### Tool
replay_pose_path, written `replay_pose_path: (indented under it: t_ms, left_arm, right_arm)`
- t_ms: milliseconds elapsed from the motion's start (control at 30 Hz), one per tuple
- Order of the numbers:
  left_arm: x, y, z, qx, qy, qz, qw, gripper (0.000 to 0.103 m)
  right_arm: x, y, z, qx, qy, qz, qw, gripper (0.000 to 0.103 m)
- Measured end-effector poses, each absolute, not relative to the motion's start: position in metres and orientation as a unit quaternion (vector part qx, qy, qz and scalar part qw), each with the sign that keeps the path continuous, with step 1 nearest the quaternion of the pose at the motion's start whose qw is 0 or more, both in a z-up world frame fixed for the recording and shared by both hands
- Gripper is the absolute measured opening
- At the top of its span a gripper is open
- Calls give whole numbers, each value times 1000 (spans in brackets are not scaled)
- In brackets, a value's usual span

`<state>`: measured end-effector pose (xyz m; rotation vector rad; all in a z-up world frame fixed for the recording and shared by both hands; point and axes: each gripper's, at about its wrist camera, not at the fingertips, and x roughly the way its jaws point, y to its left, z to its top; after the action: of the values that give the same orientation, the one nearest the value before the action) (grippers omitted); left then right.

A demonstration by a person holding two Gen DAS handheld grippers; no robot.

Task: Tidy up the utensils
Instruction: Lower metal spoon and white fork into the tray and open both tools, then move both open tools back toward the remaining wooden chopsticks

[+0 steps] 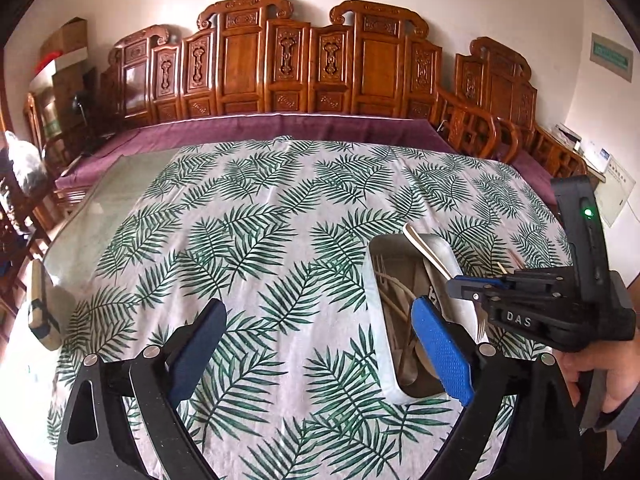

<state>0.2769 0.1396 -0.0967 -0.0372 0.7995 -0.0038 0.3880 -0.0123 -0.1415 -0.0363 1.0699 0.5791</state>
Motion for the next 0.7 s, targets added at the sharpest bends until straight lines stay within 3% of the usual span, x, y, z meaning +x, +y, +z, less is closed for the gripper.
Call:
replay_pose_path:
  t_ms: [333, 400, 467, 700]
  left_arm:
    - [269, 135, -96, -19, 365, -1, 931, 91]
    - [268, 133, -95, -16, 363, 1, 932, 91]
    - [267, 130, -95, -12, 361, 2, 932, 91]
    - [264, 113, -98, 6, 364, -1, 931, 94]
  right_arm:
    - [388, -9, -145, -32, 499, 266, 824, 8]
    - [387, -12, -144, -35, 496, 266, 826, 15]
    - [385, -16, -142, -37, 490, 265, 830, 30]
    - [374, -29, -132, -47, 474, 262, 839, 32]
